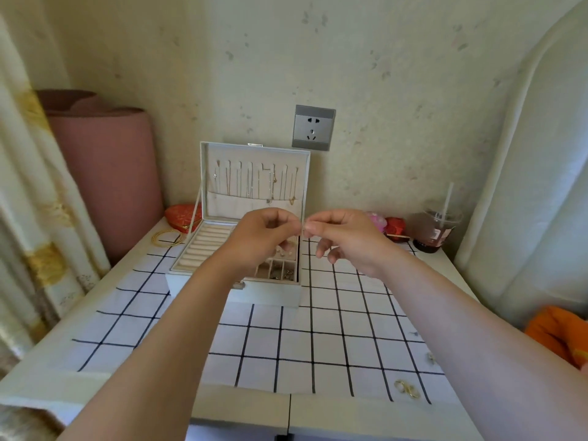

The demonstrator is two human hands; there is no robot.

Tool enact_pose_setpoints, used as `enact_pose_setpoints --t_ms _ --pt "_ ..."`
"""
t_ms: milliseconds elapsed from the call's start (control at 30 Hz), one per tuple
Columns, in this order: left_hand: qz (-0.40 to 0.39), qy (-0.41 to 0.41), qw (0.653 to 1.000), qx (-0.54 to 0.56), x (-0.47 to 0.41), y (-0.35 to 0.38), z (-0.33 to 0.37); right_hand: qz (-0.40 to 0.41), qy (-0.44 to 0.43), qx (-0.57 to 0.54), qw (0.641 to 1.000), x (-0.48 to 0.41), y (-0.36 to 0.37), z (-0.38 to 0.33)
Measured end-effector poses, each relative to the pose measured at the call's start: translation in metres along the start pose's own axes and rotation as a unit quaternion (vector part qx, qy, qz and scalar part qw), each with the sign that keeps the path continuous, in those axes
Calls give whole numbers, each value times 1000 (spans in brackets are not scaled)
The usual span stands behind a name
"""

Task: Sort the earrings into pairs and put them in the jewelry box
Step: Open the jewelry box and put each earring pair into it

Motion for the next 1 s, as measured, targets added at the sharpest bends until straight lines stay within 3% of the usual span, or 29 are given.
enact_pose_setpoints --t_ms 233,467,733,867,1000 --pt "43 0 999 -9 -20 -29 -5 8 -47 -23 999 -45 34 -18" --pt "75 -28 997 19 -40 -50 -14 -23 -95 33 995 -80 48 -20" --pt "82 -50 994 42 -56 -53 -31 3 -101 73 992 -107 48 -1" --pt "126 -77 988 48 -61 -52 -40 44 -111 220 968 -119 42 21" --pt "136 -88 985 54 -62 -53 -44 36 -131 396 908 -126 42 42"
Point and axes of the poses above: each hand's wrist, its own x-axis away from the middle knuckle, its own y-axis out of the palm, z = x × y, the point moved 1 cm from there along -x, towards the middle knuckle, and after that the axes turned 3 degrees about z, right-handed, at the moved point
